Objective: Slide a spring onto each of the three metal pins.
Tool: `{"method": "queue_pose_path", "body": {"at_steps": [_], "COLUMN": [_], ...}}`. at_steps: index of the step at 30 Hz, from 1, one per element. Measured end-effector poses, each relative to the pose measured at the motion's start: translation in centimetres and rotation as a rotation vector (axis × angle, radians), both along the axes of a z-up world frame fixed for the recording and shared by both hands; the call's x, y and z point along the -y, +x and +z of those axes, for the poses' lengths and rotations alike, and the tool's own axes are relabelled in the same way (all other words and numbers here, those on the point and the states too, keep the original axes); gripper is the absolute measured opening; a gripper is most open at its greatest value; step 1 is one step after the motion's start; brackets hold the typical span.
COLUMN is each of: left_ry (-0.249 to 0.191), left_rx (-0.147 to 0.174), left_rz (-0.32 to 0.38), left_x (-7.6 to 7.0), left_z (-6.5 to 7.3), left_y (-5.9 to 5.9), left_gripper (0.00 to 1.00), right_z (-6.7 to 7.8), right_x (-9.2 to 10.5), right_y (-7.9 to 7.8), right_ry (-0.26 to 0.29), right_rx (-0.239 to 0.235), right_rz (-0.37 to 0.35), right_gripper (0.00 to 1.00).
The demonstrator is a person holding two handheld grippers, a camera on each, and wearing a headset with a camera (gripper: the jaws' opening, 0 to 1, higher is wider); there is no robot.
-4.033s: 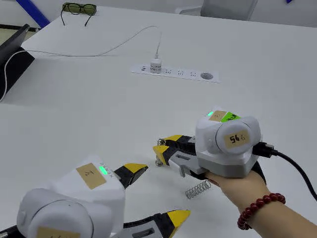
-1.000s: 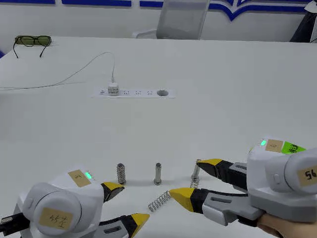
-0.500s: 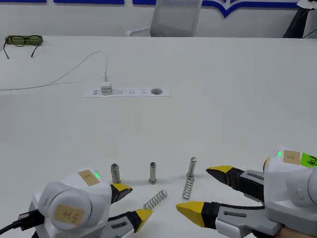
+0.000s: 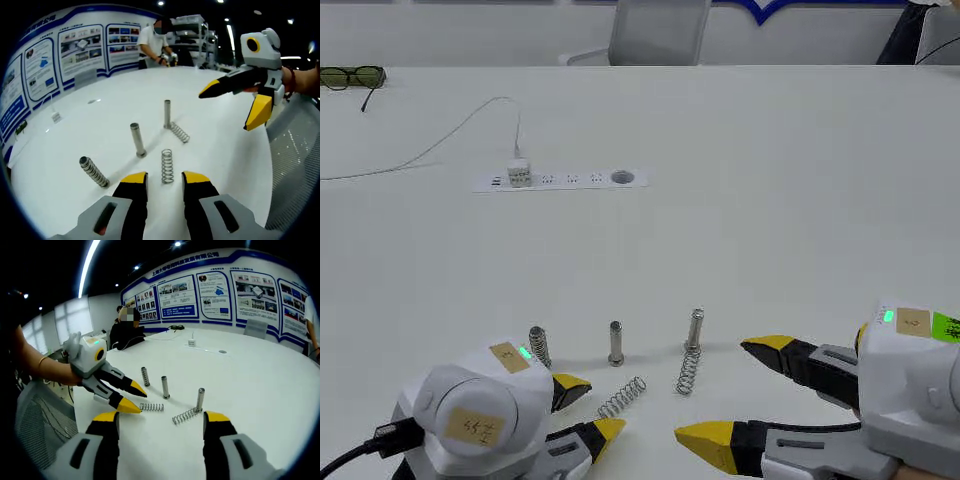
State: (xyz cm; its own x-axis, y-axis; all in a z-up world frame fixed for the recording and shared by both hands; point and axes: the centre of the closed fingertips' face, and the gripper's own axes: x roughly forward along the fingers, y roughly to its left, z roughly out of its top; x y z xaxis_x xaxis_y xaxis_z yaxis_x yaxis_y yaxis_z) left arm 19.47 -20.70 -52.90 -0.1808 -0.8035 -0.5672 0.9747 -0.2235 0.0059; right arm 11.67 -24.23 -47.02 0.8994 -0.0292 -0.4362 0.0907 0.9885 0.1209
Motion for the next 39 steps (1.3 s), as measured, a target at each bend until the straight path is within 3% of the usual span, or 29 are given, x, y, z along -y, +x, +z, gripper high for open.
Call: {"method": "queue_pose_path", "body": {"at_steps": [14, 16, 26, 30, 36, 39], "left_ry": [0.044, 0.046, 0.049, 0.050, 0.052, 0.034], "left_rx": [0.024, 0.012, 0.016, -0.020, -0.015, -0.032], "left_rz": [-0.026, -0.023, -0.033, -0.007, -0.018, -0.009], "left_x": [0.1, 0.1, 0.3, 0.4, 0.2, 0.2], "left_z": [-1.1, -1.2, -1.2, -1.2, -1.2, -0.7], "left_y": [-0.2, -0.3, -0.4, -0.3, -0.3, -0.3], "left_gripper": [0.19, 0.17, 0.12, 0.11, 0.10, 0.10], "right_z": [0.4, 0.5, 0.5, 0.7, 1.5, 1.6], "right_x": [0.5, 0.5, 0.4, 0.6, 0.6, 0.7], "right_y": [-0.5, -0.5, -0.5, -0.5, -0.2, -0.1], "right_ry": [0.013, 0.015, 0.022, 0.030, 0.073, 0.084], "right_rx": [0.011, 0.008, 0.010, 0.017, 0.059, 0.068], "right_rz": [-0.043, -0.048, -0.061, -0.075, -0.091, -0.099], "right_gripper": [0.68, 0.68, 0.66, 0.66, 0.66, 0.66]}}
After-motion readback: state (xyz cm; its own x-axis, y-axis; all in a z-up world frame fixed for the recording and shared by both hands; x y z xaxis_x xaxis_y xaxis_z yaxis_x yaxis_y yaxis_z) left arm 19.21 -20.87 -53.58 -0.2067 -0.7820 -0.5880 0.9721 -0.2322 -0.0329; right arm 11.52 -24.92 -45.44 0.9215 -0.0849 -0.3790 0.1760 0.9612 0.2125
